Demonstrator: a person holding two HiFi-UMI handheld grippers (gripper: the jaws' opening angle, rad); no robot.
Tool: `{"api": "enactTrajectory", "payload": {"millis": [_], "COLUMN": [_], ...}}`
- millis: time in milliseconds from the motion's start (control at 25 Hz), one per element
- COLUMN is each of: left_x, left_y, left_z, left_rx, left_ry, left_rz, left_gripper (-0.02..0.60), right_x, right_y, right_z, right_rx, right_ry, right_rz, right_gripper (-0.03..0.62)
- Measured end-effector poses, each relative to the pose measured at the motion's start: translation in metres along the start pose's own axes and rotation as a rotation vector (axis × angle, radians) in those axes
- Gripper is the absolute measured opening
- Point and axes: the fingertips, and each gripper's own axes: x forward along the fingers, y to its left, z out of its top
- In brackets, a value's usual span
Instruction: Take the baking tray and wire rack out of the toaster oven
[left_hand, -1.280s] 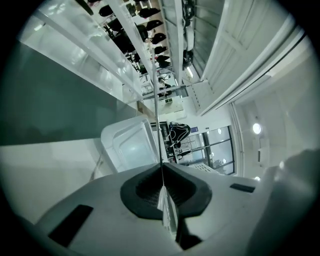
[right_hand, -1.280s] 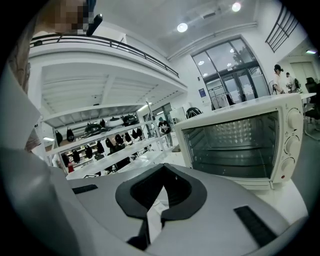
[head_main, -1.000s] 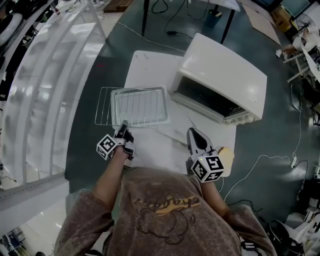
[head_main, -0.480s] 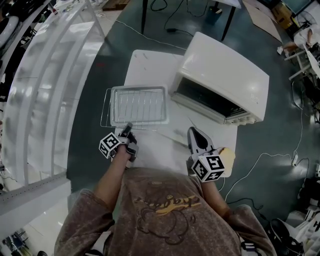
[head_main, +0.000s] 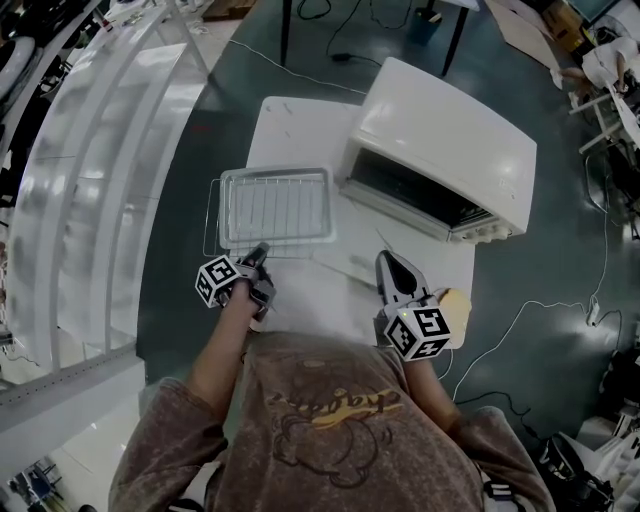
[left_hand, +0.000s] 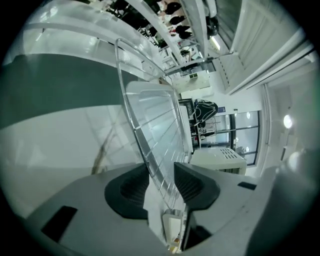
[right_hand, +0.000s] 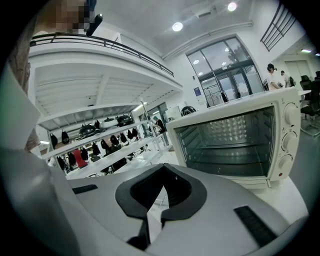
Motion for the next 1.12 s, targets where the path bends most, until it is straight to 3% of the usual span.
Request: {"api": "enactTrajectory", "payload": {"millis": [160,640,840,1120], "left_x": [-0.001,-0.016,-0.031,-0.053], "left_y": [0.003,0.007,-0.038,-0.146], "left_z": [-0.006,-0.029,-0.032,-0.035], "left_rx": [-0.040,-0.029,0.086,0.428], "left_ry": [0.032,0.065,0.057,0.015], "left_rz": [0.014,0.014,-0.055,-0.200], "left_gripper": [0.180,0.183,0.183,0.183], "right_x": [-0.007,-0.028,-0.035,-0.048], "right_y": [-0.003,-0.001,0.000,0.000], "right_z": [-0.001,-0.007,-0.005,-0.002], "right_rx": [0.002,-0.003,-0.009,-0.014], "right_ry": [-0.006,-0.023,-0.035,-0.055], "right_rz": [-0.004,-0.001,0.003,-0.001], "right_gripper": [-0.006,-0.006,-0.006,-0.006]}}
